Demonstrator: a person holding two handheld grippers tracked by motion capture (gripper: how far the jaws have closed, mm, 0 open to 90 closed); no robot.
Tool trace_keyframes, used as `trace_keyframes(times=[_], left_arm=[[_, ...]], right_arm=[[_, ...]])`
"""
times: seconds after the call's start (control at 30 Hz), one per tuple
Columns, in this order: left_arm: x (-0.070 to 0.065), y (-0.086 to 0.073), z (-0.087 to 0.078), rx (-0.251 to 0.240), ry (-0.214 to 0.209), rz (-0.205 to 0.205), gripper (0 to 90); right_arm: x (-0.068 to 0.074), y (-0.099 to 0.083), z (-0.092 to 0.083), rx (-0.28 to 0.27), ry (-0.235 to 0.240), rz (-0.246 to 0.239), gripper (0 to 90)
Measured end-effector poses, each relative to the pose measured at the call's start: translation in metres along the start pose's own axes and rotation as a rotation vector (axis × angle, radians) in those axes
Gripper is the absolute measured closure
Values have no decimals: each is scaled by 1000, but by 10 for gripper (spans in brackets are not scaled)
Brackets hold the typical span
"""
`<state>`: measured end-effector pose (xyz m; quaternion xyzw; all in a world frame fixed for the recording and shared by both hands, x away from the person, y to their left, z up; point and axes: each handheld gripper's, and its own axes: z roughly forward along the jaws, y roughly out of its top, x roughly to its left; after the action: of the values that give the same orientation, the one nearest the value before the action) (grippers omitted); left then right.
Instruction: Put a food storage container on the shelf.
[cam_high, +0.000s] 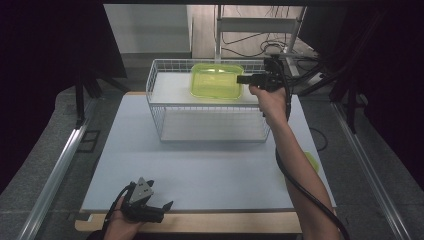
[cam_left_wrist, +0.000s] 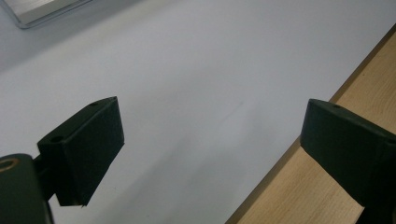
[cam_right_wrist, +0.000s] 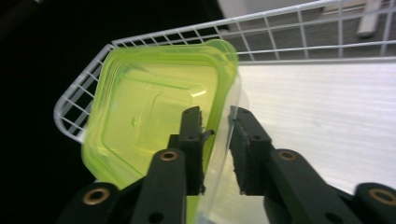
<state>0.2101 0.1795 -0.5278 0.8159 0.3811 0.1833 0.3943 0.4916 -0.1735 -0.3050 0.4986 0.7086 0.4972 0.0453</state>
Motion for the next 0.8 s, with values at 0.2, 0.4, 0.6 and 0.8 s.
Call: trace_keyframes(times=[0.2, 0.4, 0.6, 0.8], left_arm=[[0, 0, 0, 3, -1, 2, 62], [0, 0, 1, 6, -4, 3, 62], [-1, 0, 1, 9, -7, 5, 62], [0, 0, 1, 8, -8, 3, 62]], right_arm=[[0, 3, 6, 8, -59, -43, 686], [-1, 5, 12, 10, -82, -63, 666], [-1, 5, 19, 3, -121, -105, 571], [2, 6, 17, -6, -139, -140, 517]])
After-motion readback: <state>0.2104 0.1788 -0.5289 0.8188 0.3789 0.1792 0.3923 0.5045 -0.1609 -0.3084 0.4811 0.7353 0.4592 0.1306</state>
